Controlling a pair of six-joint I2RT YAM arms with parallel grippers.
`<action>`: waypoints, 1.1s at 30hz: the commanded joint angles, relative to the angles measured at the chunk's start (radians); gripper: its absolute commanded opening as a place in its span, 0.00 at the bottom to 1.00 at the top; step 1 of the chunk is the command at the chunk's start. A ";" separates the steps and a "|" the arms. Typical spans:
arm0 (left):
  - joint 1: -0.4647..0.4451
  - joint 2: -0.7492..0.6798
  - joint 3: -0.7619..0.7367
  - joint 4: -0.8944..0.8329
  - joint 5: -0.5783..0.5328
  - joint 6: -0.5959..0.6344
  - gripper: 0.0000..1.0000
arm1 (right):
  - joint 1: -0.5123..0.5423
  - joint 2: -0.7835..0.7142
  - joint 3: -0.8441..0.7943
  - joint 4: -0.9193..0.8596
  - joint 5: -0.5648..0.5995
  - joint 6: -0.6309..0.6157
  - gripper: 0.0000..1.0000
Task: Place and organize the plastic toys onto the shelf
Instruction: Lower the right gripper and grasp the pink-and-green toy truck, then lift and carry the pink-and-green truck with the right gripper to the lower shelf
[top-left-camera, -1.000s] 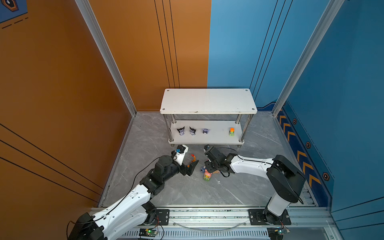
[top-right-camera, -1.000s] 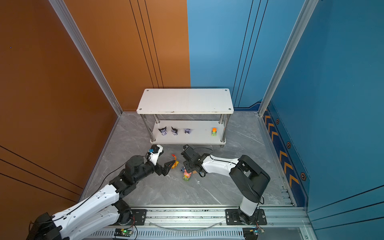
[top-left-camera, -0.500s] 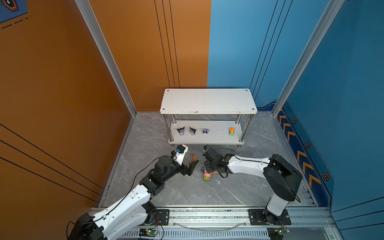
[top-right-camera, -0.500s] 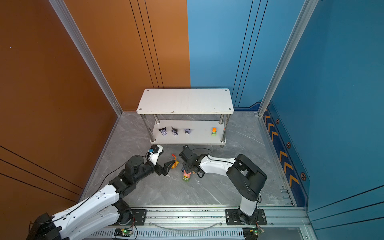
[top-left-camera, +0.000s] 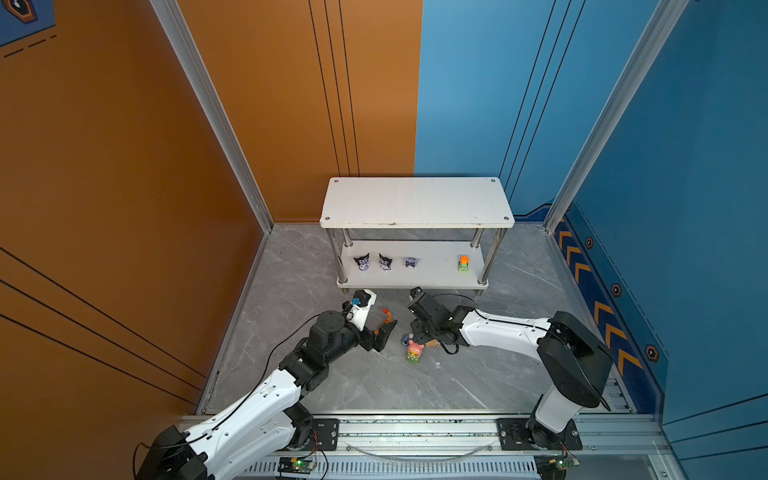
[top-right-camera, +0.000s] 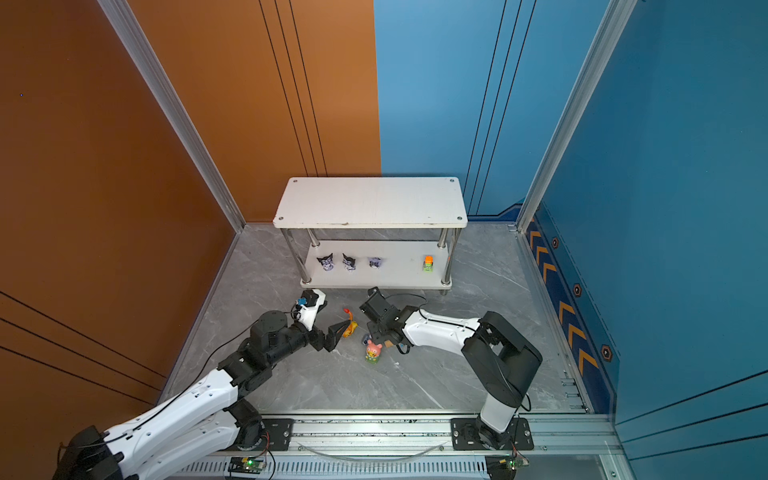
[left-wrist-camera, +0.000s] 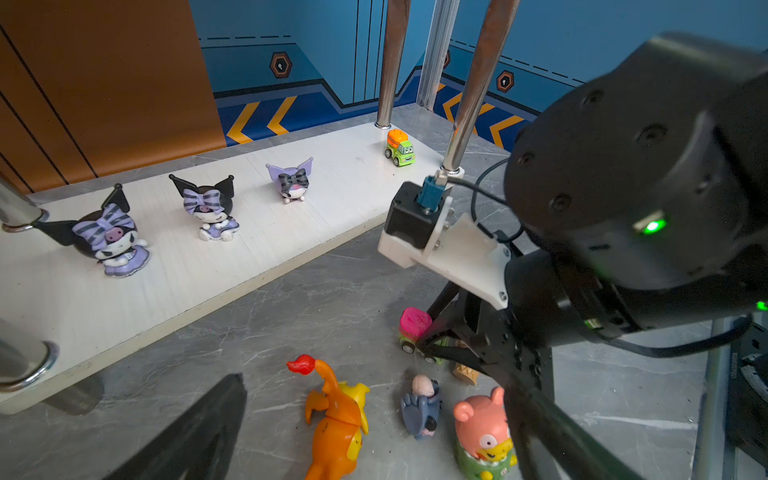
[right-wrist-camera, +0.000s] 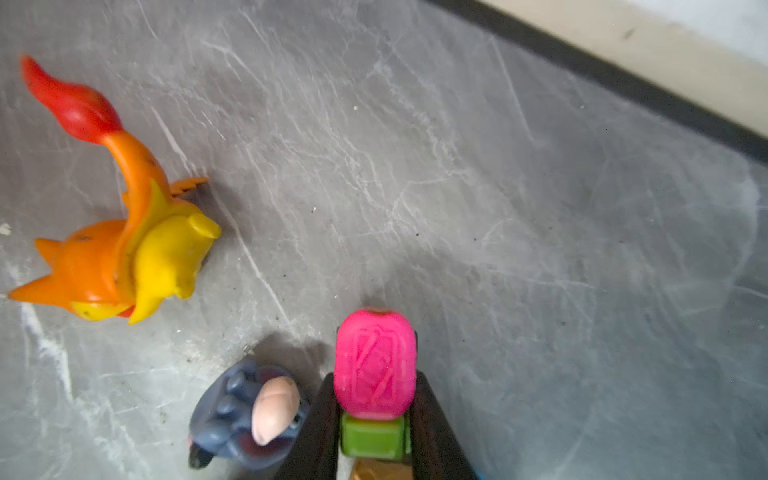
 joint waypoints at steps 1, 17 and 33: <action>0.005 -0.005 -0.015 0.007 -0.010 0.001 0.98 | -0.022 -0.057 0.016 -0.042 0.024 -0.010 0.24; 0.007 -0.005 -0.018 0.010 -0.008 0.000 0.98 | -0.237 -0.094 0.120 -0.055 0.018 -0.065 0.23; 0.009 -0.007 -0.021 0.009 -0.012 0.003 0.98 | -0.336 0.141 0.346 -0.024 -0.048 -0.093 0.23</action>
